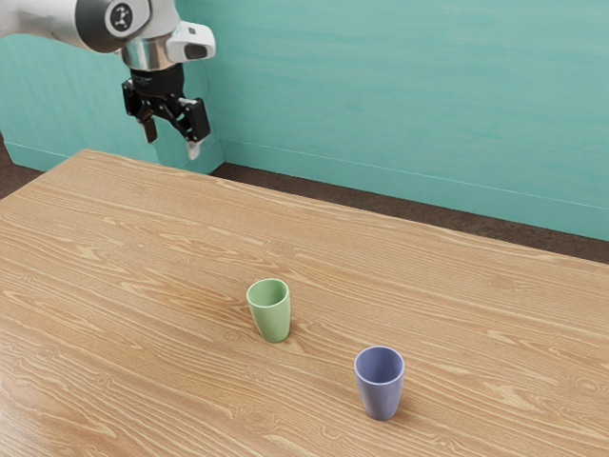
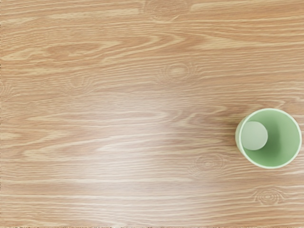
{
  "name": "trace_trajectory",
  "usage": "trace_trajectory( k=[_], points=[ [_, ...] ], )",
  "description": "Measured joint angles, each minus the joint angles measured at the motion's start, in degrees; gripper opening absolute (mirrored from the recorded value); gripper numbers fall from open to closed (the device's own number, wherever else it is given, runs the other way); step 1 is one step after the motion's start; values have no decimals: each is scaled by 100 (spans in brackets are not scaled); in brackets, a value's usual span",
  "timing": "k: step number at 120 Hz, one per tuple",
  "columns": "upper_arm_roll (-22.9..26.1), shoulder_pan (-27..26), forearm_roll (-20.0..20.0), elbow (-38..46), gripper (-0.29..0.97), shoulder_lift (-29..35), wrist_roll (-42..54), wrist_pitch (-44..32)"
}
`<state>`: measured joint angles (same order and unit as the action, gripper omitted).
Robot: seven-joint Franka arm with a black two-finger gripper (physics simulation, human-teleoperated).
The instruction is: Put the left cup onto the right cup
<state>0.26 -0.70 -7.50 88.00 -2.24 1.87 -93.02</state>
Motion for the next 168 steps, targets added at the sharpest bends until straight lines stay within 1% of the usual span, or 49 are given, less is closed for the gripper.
trace_trajectory(
  k=[21,69,83,108,136,168],
  points=[
    [89,14,-5,0,68,0,2,15],
    [729,-127,-83,98,68,-77,-67,-137],
    [779,-225,-95,158,68,-125,-165,-166],
    [930,-80,-101,312,68,-208,-393,-269],
    [1137,-110,-103,543,68,-252,-717,-484],
    [1251,-108,-91,823,68,-270,-1079,-744]
  ],
)
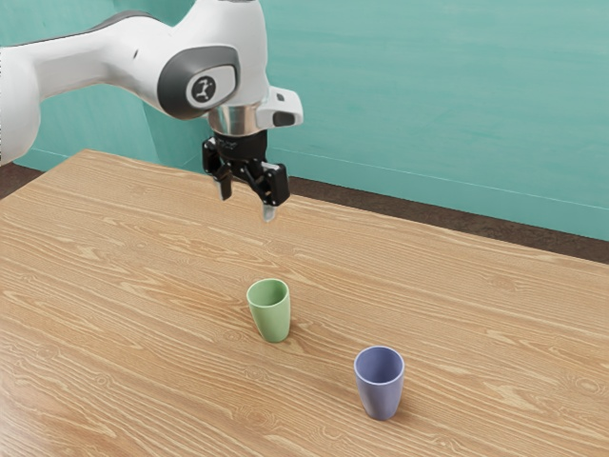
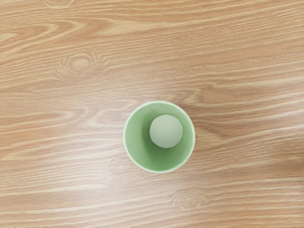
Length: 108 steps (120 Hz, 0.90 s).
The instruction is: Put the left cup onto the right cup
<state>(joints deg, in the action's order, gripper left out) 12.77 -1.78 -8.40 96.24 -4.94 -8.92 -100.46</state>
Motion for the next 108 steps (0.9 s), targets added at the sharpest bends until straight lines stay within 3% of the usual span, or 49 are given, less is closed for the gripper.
trace_trajectory(
  k=[108],
  points=[
    [196,8,84,716,68,-95,-808,-833]
  ],
)
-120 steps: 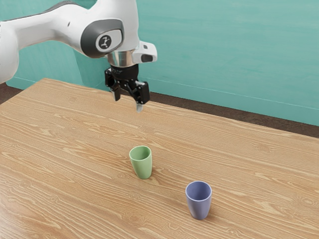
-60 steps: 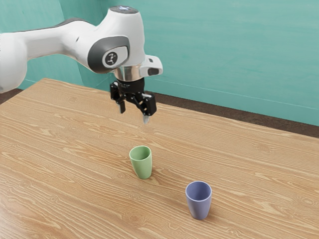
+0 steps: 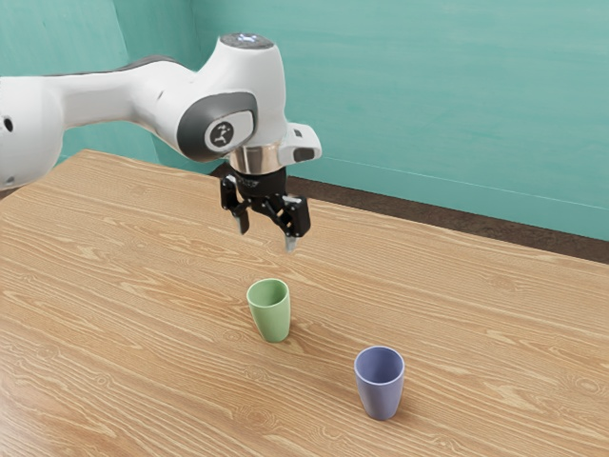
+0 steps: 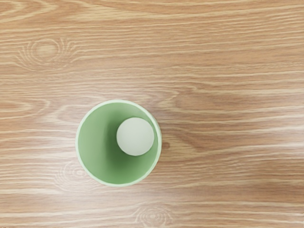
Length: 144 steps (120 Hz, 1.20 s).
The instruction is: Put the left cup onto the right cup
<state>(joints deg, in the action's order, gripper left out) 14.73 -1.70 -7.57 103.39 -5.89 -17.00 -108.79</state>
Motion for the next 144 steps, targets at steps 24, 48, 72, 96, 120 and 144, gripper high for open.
trace_trajectory(
  k=[24,48,72,96,120,144],
  points=[
    [-4,-2,14,110,68,7,-112,-160],
    [-6,-4,24,211,68,43,-204,-230],
    [-45,-16,27,302,68,29,-265,-327],
    [-174,-8,29,465,68,-6,-293,-463],
    [-298,22,149,679,68,-21,-267,-685],
    [-305,6,206,800,68,-47,-236,-896]
  ],
)
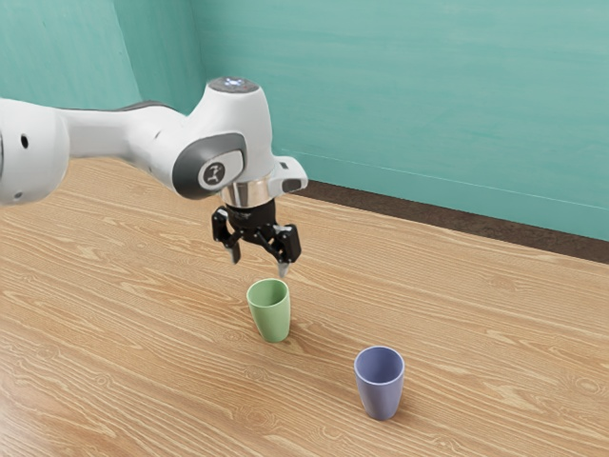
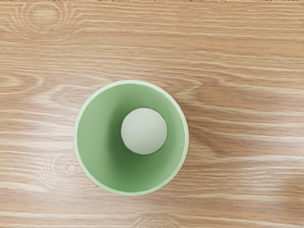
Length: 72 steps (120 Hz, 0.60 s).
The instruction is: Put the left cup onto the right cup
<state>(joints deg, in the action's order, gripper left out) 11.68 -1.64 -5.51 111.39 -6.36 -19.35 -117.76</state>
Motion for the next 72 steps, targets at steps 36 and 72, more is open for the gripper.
trace_trajectory(
  k=[36,72],
  points=[
    [1,1,80,91,68,-91,32,-211],
    [0,8,108,130,68,-180,51,-386]
  ],
)
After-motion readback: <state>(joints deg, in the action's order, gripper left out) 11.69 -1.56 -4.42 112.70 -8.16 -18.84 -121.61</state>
